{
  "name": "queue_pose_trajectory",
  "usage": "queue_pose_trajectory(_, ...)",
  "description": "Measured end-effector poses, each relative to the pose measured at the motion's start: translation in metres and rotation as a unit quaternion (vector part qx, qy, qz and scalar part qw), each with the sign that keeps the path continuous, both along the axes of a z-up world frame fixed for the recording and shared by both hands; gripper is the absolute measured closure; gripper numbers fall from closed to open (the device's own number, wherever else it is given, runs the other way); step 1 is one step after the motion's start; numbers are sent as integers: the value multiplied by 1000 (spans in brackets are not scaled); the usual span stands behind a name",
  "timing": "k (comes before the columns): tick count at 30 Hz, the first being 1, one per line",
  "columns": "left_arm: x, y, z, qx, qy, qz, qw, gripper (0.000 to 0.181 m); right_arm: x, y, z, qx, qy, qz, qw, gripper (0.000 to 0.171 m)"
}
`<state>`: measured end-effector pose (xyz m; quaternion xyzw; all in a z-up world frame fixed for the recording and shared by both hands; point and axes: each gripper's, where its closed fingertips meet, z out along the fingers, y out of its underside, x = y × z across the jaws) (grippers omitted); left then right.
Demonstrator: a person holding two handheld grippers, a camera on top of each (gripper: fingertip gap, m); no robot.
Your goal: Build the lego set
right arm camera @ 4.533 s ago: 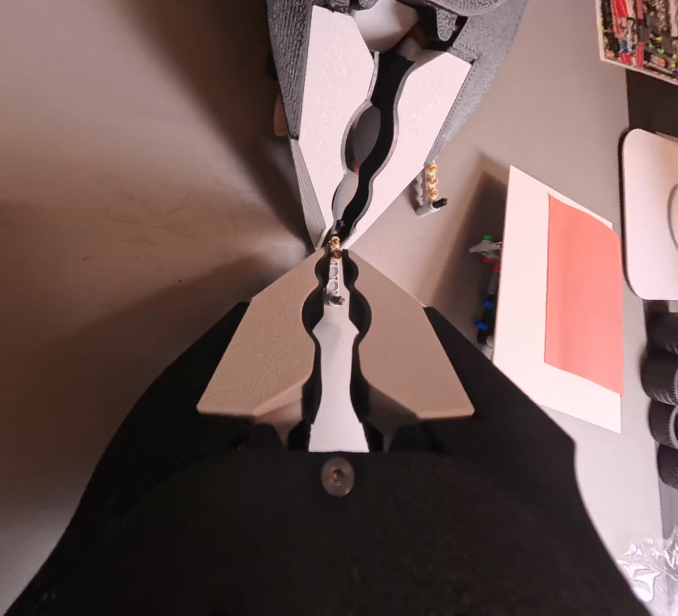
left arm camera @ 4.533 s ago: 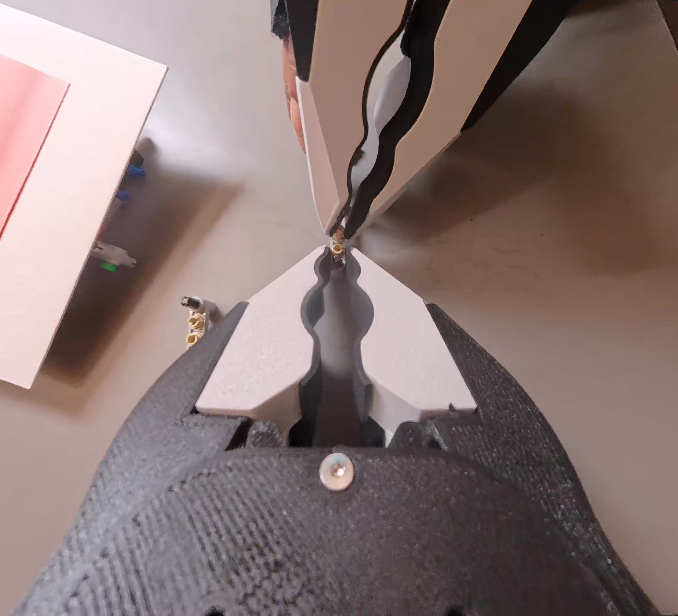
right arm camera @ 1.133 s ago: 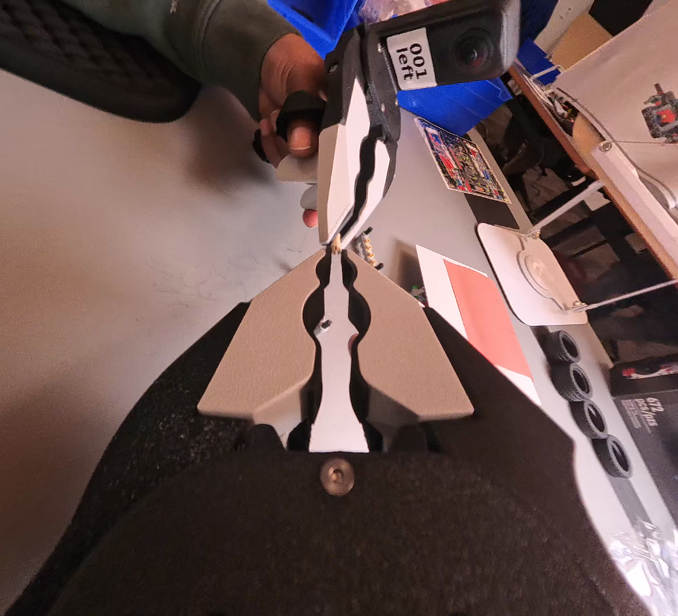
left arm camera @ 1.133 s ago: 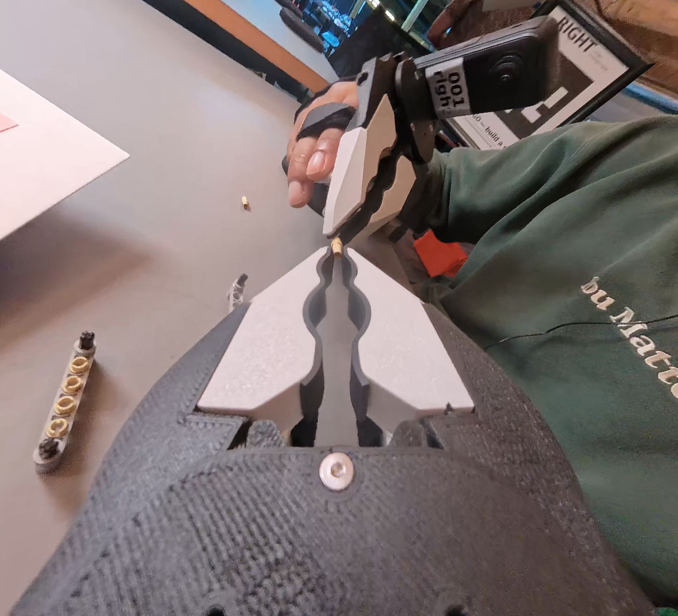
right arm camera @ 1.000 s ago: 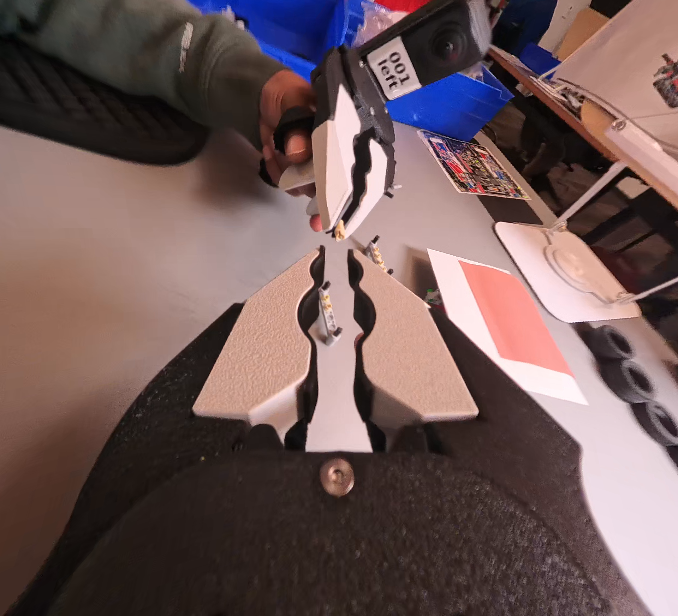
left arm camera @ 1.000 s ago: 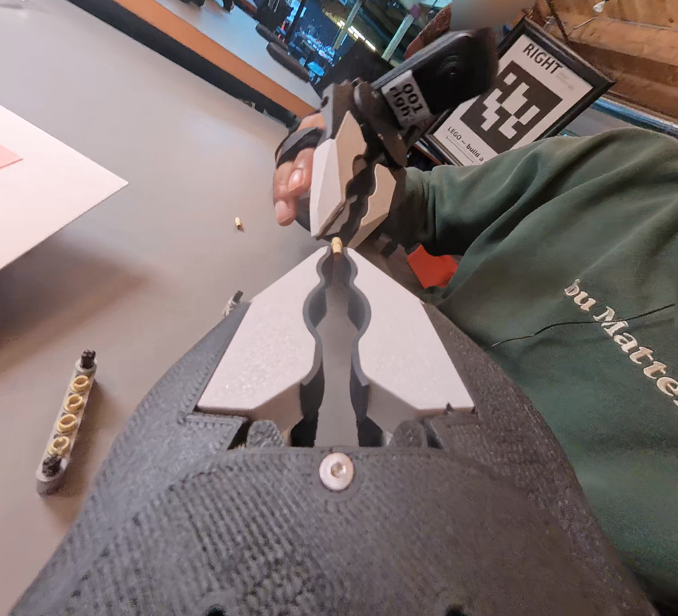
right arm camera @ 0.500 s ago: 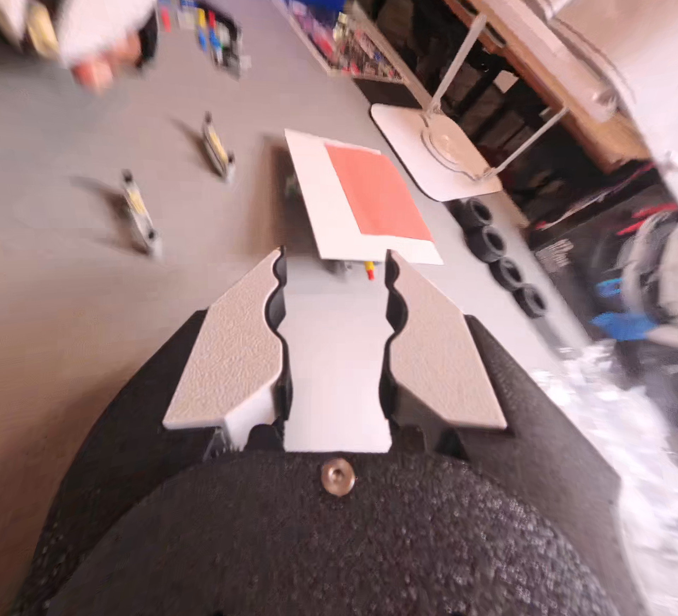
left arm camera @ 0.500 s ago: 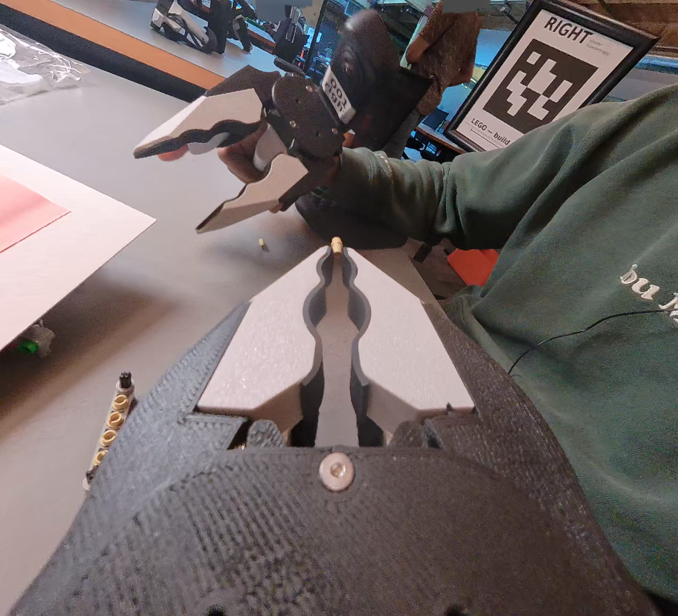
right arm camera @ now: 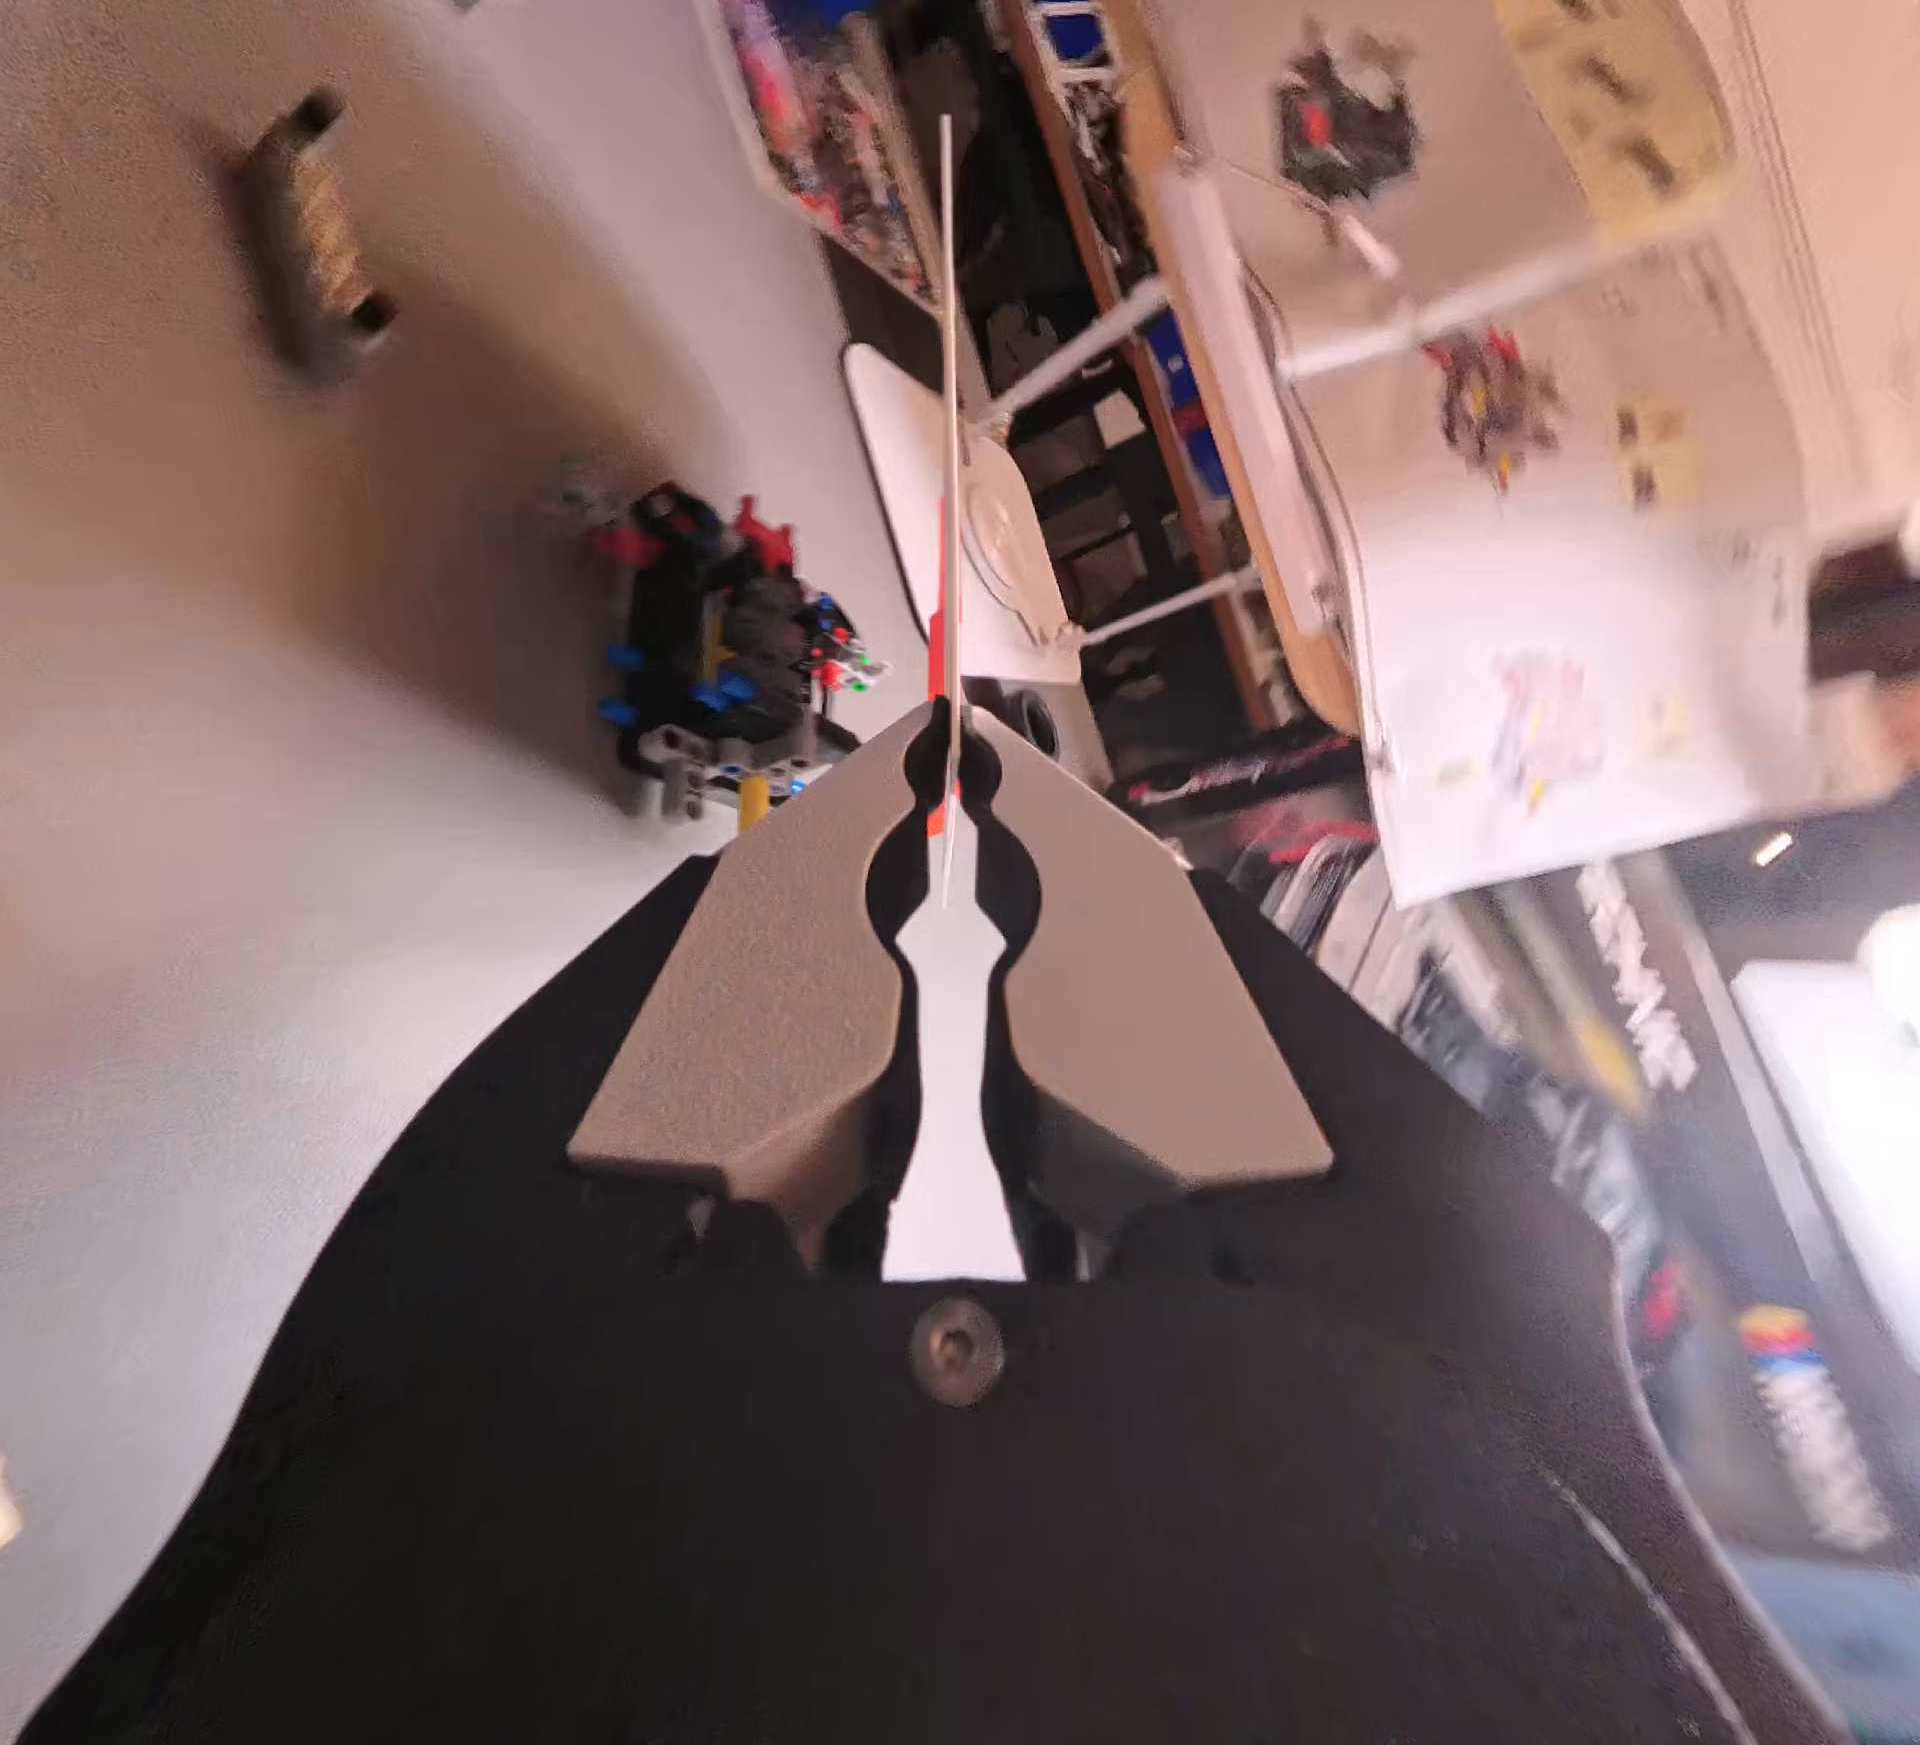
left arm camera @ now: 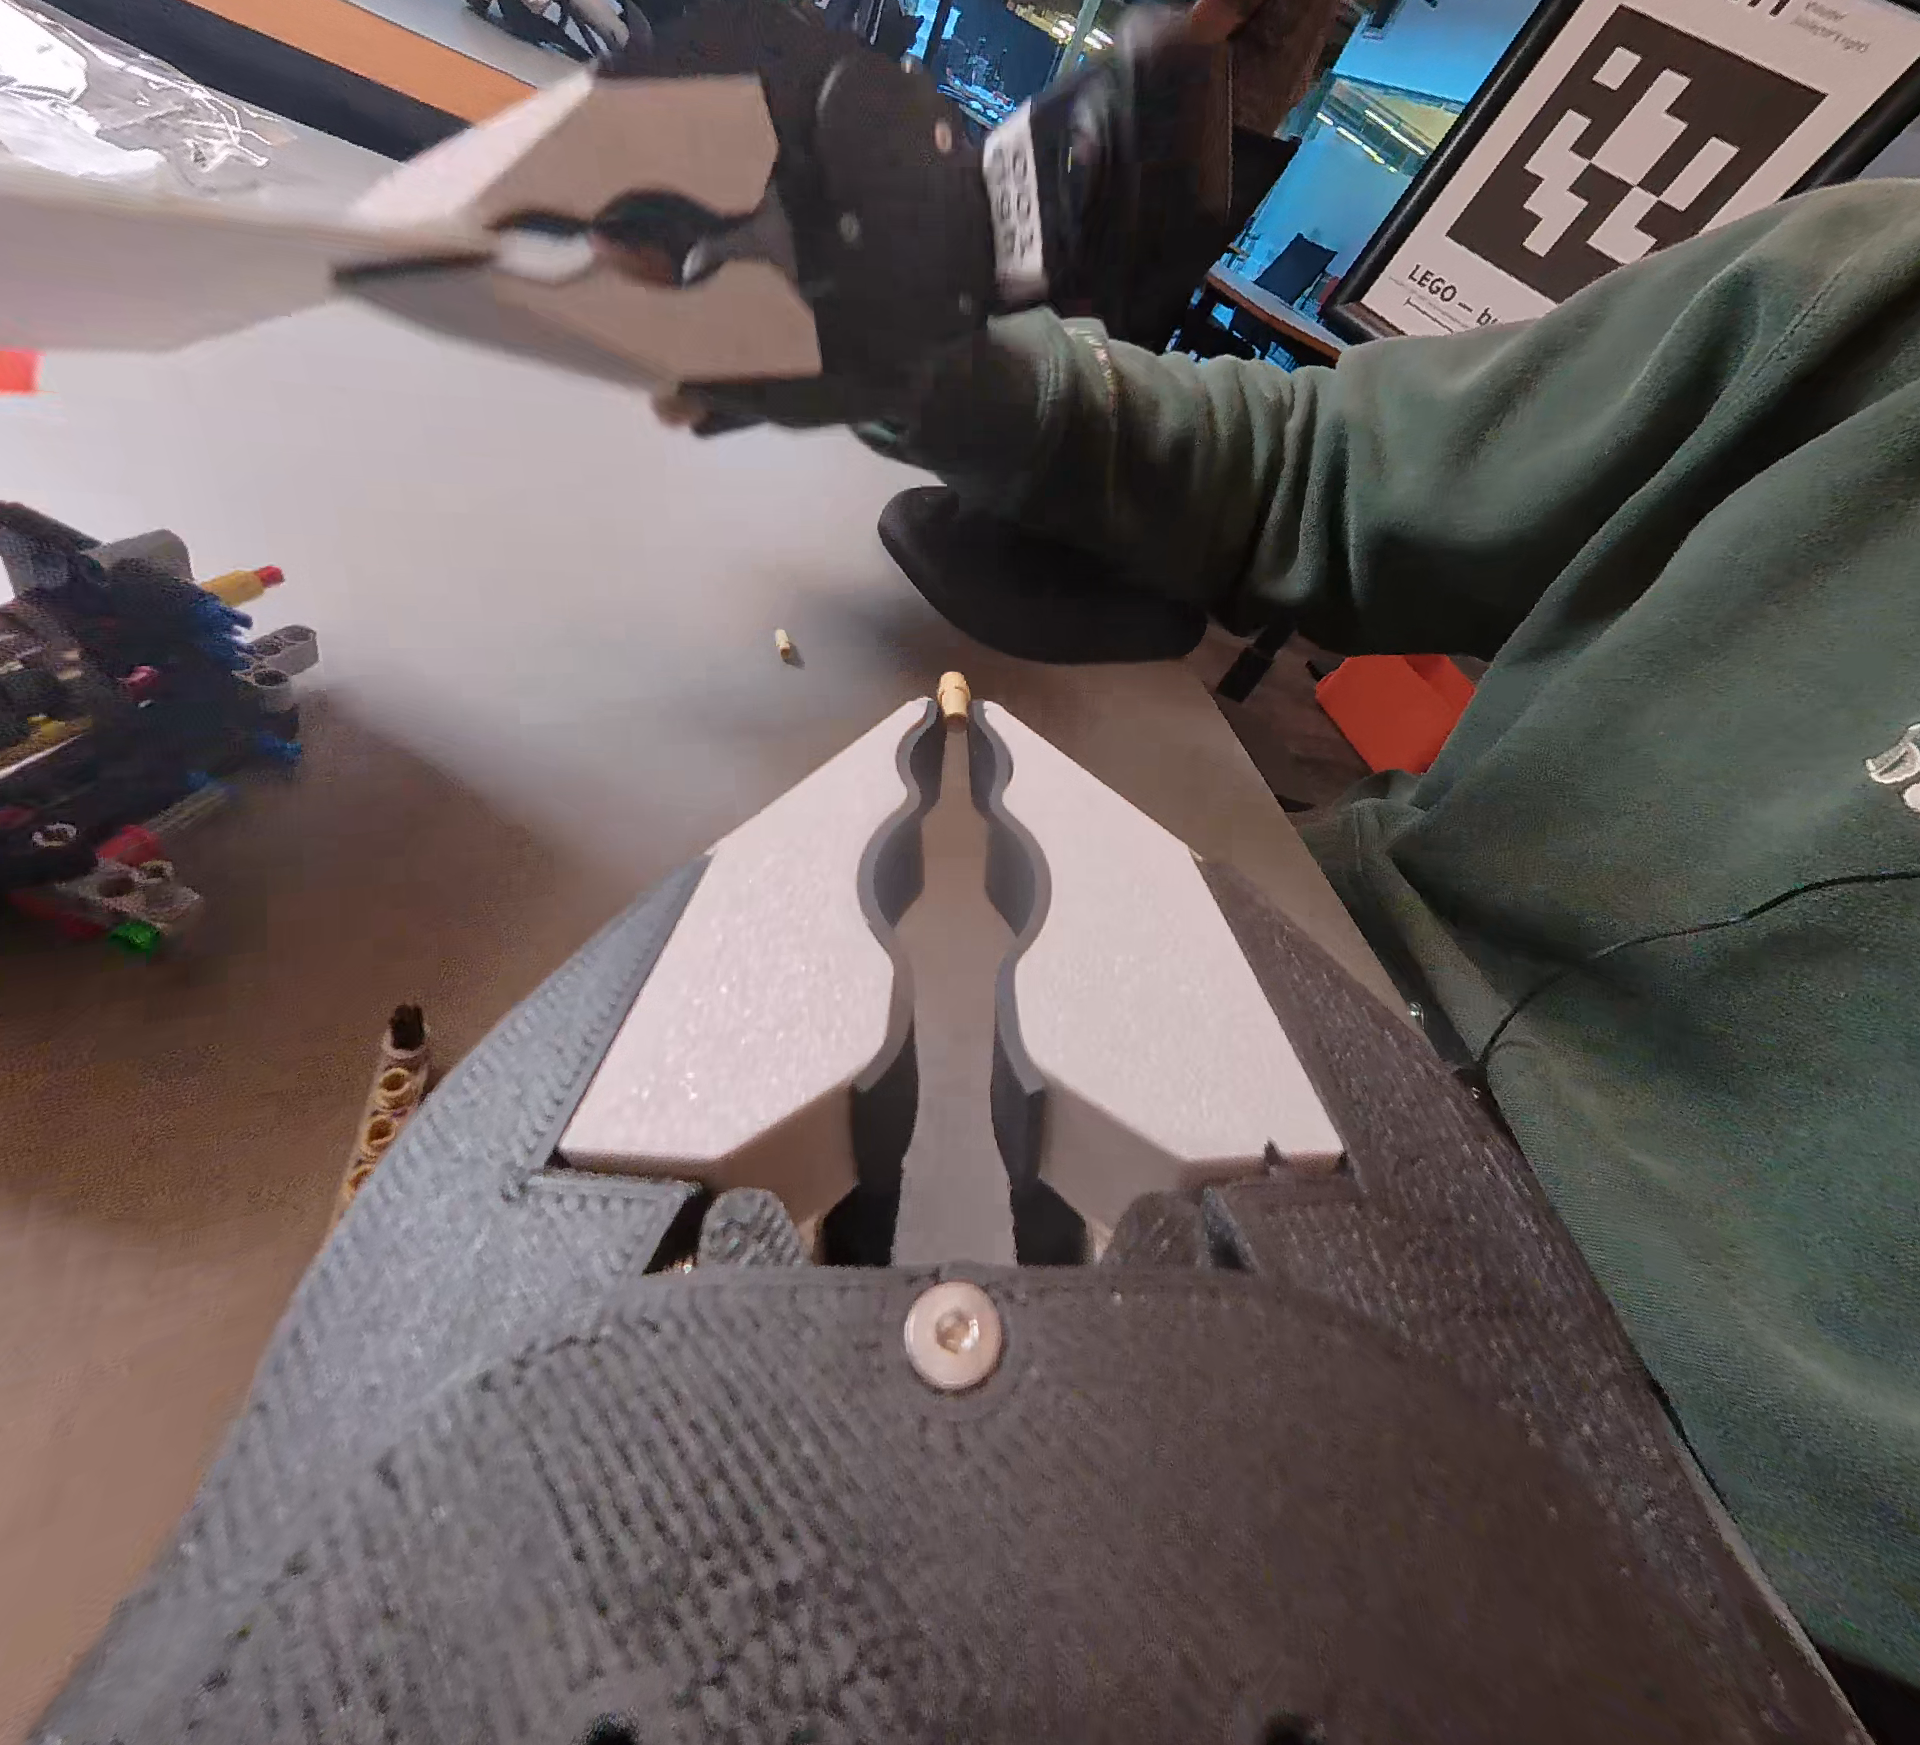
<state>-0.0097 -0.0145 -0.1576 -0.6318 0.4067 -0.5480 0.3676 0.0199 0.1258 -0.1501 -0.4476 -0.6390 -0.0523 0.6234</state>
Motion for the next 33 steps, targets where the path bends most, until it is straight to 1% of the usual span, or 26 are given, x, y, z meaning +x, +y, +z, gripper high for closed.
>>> queue_pose_trajectory(2,0,1,0,-2,-1,2,1000,178,25,9,23,-89,91,-29,991,171)
queue_pose_trajectory(4,-1,2,0,-2,-2,4,1000,178,59,19,40,-178,172,-57,967,171)
queue_pose_trajectory(5,-1,2,0,-2,-2,4,1000,178,79,26,43,-208,194,-82,955,171)
queue_pose_trajectory(7,0,1,0,-4,-1,5,1000,178,125,42,47,-215,217,-141,942,171)
queue_pose_trajectory(8,0,1,0,-4,-1,6,1000,178,150,50,45,-215,215,-179,936,171)
queue_pose_trajectory(9,0,1,-1,-4,0,6,1000,178,175,57,41,-210,202,-217,932,171)
queue_pose_trajectory(11,1,1,-2,-4,3,6,1000,178,227,70,36,-158,152,-303,928,171)
queue_pose_trajectory(13,2,1,-3,-2,7,6,1000,178,276,80,27,-104,78,-384,914,171)
queue_pose_trajectory(15,3,0,-4,-2,10,5,1000,178,315,85,13,-67,-7,-445,893,171)
queue_pose_trajectory(17,4,0,-4,-2,11,6,1000,178,341,87,-9,-72,-68,-483,870,171)
queue_pose_trajectory(19,4,0,-4,-1,11,7,1000,178,351,87,-30,-90,-95,-497,858,170)
queue_pose_trajectory(20,4,0,-4,0,11,8,1000,178,351,86,-38,-103,-101,-495,857,166)
queue_pose_trajectory(22,4,0,-3,0,11,10,1000,178,341,83,-47,-127,-85,-481,863,156)
queue_pose_trajectory(24,3,0,-3,-1,10,11,1000,178,319,78,-49,-164,-44,-448,878,149)
queue_pose_trajectory(26,3,0,-3,-2,8,11,1000,178,290,70,-42,-203,14,-397,895,142)
queue_pose_trajectory(28,3,0,-2,-1,6,11,1000,178,247,52,-27,-249,86,-315,912,137)
queue_pose_trajectory(29,3,0,-1,-1,2,10,1000,178,220,37,-18,-274,122,-261,918,137)
queue_pose_trajectory(31,4,-2,2,-3,-8,3,1000,178,162,-3,0,-318,175,-139,921,138)
queue_pose_trajectory(33,6,-7,7,-6,-26,-12,1000,178,103,-53,12,-347,192,-15,918,142)
